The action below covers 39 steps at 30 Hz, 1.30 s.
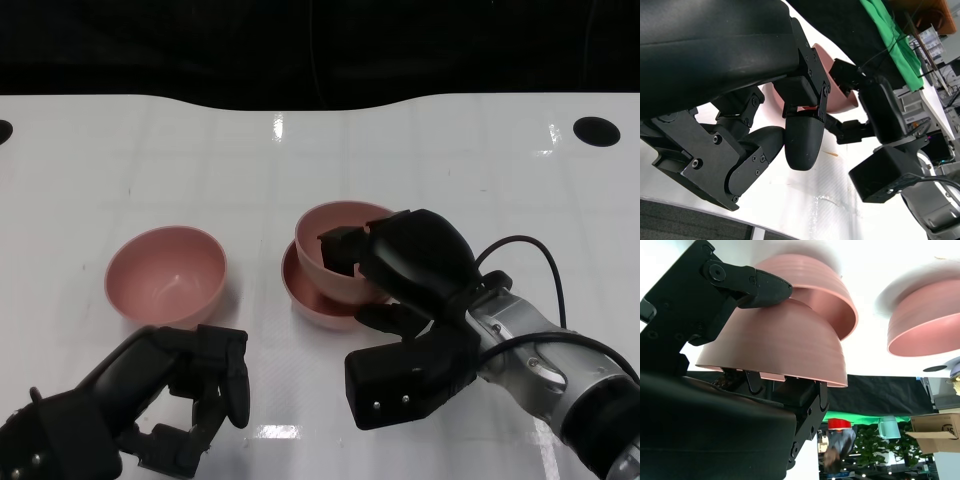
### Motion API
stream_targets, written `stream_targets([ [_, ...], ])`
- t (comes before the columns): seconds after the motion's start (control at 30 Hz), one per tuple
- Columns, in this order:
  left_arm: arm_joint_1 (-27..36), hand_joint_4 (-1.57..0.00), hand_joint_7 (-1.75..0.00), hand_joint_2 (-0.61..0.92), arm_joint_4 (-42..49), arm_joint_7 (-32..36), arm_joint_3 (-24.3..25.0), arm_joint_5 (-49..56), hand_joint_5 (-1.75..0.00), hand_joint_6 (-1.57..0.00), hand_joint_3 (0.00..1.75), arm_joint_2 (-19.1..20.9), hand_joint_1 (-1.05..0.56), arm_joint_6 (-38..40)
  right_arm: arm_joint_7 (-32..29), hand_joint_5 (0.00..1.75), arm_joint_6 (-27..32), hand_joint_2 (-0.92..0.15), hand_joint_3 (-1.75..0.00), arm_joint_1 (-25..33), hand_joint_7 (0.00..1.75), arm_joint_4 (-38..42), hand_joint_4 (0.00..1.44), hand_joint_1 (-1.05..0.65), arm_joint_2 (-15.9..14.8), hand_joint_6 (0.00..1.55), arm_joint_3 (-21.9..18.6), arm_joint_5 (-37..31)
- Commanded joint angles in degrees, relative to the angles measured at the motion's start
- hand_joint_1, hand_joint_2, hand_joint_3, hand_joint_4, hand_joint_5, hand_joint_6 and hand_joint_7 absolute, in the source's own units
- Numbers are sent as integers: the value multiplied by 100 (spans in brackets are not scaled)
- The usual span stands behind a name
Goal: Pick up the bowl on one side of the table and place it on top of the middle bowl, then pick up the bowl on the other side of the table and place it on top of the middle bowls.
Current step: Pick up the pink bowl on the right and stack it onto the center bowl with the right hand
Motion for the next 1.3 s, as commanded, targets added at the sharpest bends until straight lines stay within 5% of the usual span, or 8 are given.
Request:
stream_targets([
  [0.03,43,-91,-154,34,-69,58,0,13,-174,-84,147,39,-10,46,-105,173,-74,-46,-99,-143,121,165,88,-20,17,86,-24,77],
  [0.17,40,-91,-154,33,-50,59,-10,7,-174,-84,149,27,-11,25,-96,169,-89,-49,-91,-156,94,236,87,-20,9,95,3,57],
  [0.23,33,-90,-154,34,-15,52,-17,8,-174,-84,148,23,-11,-4,14,106,-82,-69,-54,-167,49,292,87,-30,-6,93,55,45],
  [0.27,25,-90,-154,34,13,48,-17,11,-174,-83,148,25,-11,-39,92,89,-71,-78,-38,-177,33,313,87,-33,-6,94,72,56],
  [0.4,11,-89,-155,34,41,49,-14,22,-174,-83,147,35,-11,-101,358,66,-31,-91,-14,-213,4,307,69,-41,-11,83,118,75],
  [0.73,-40,-89,-154,34,114,10,-36,-55,-174,-83,148,12,-13,-138,1232,44,268,-92,-18,-107,0,-182,39,-67,-129,53,192,121],
  [1.3,-66,-87,-153,37,236,-60,-9,-164,-173,-82,144,26,-13,-166,2212,40,806,-92,-24,317,0,-1618,35,-75,-445,43,74,174],
])
